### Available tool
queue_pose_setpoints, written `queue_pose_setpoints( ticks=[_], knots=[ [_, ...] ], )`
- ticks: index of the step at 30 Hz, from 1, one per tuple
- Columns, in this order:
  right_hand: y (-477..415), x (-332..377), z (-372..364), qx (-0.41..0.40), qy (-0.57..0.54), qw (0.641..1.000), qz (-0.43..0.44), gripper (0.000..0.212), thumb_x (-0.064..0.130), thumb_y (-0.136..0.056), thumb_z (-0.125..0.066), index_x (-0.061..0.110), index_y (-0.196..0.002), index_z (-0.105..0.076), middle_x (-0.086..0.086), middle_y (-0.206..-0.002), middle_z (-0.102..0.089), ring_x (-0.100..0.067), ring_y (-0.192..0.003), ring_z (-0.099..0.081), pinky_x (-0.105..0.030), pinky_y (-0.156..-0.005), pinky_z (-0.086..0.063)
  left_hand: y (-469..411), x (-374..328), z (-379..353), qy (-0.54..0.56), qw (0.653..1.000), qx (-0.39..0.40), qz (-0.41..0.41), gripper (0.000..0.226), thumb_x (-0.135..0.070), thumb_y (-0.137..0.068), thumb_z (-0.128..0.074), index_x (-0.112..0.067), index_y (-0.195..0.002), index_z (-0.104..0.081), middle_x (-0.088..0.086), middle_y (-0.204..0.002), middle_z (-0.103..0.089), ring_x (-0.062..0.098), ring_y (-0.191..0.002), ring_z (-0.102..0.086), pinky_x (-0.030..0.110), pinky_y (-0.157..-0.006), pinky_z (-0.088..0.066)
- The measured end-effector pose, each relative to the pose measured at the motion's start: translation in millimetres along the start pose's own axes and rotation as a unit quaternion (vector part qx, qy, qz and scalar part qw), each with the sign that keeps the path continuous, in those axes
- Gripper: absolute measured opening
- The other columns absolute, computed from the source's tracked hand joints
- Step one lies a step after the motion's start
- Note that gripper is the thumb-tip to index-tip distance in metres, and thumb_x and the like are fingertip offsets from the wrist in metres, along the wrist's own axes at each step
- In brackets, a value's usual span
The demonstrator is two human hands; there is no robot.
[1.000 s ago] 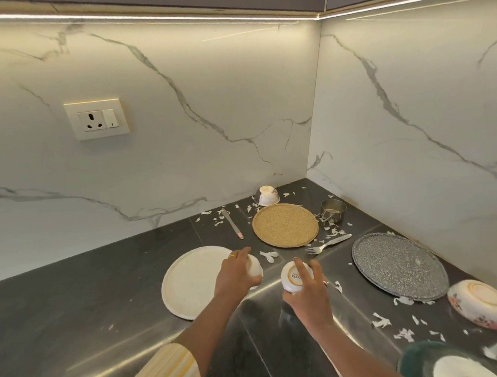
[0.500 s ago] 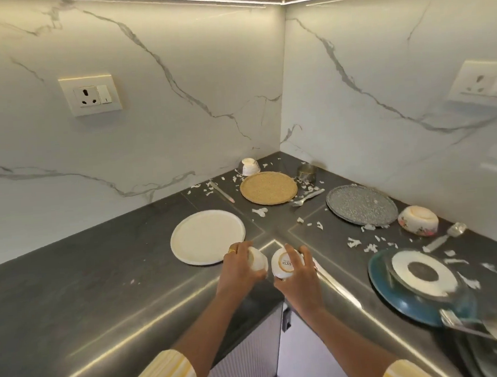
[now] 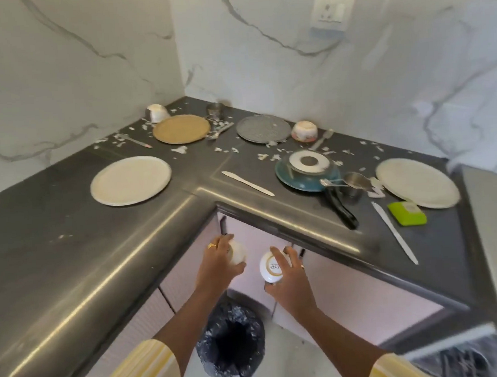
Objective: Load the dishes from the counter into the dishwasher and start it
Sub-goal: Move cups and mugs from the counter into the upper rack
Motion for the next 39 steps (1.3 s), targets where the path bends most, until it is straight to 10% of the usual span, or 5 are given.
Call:
queue_pose_setpoints(
  ticks=[9,20,30,39],
  knots=[
    [118.2,-137.9,56.1,-0.072,-0.005,0.982,-0.176,0.076,0.024,-0.067,-0.079,0.018,-0.135,-0.046,-0.012,-0.142,-0.039,-0.034,-0.121,-0.047,-0.038,-0.093,-0.048,72.9,-90.7,-156.4,0.021,0.974,0.182,-0.133,0.070,-0.023,-0.070,-0.080,-0.003,-0.129,-0.049,0.015,-0.128,-0.052,0.031,-0.110,-0.053,0.032,-0.091,-0.045],
    [319.0,-321.2,154.5,-0.232,-0.032,0.881,-0.410,0.083,0.014,-0.056,-0.083,0.018,-0.131,-0.047,-0.017,-0.131,-0.044,-0.038,-0.112,-0.053,-0.046,-0.083,-0.054,220.4,-267.9,-356.1,0.065,0.857,0.432,-0.274,0.073,-0.030,-0.073,-0.077,-0.011,-0.135,-0.042,0.007,-0.136,-0.041,0.017,-0.121,-0.040,0.021,-0.100,-0.034],
    [393.4,-458.0,237.6,-0.363,-0.054,0.791,-0.489,0.078,0.008,-0.065,-0.081,0.009,-0.134,-0.046,-0.016,-0.133,-0.034,-0.012,-0.103,-0.040,-0.027,-0.091,-0.045,284.4,-393.9,-509.6,-0.018,0.778,0.469,-0.418,0.070,-0.017,-0.073,-0.076,-0.011,-0.135,-0.042,0.010,-0.140,-0.041,0.027,-0.129,-0.037,0.039,-0.108,-0.035],
    [365.6,-572.8,250.6,-0.371,-0.099,0.793,-0.474,0.082,0.008,-0.067,-0.079,0.008,-0.138,-0.038,-0.023,-0.133,-0.033,-0.035,-0.109,-0.051,-0.032,-0.083,-0.052,253.3,-425.0,-631.2,-0.073,0.810,0.487,-0.320,0.066,-0.017,-0.074,-0.076,-0.007,-0.131,-0.043,0.013,-0.124,-0.056,0.028,-0.116,-0.051,0.030,-0.099,-0.042]
  ],
)
Point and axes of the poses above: each hand's wrist, its own y-axis away from the middle knuckle, its own z-axis out of the back of the hand, x = y × z, the point moved 9 cm from there along -y, towards the middle knuckle
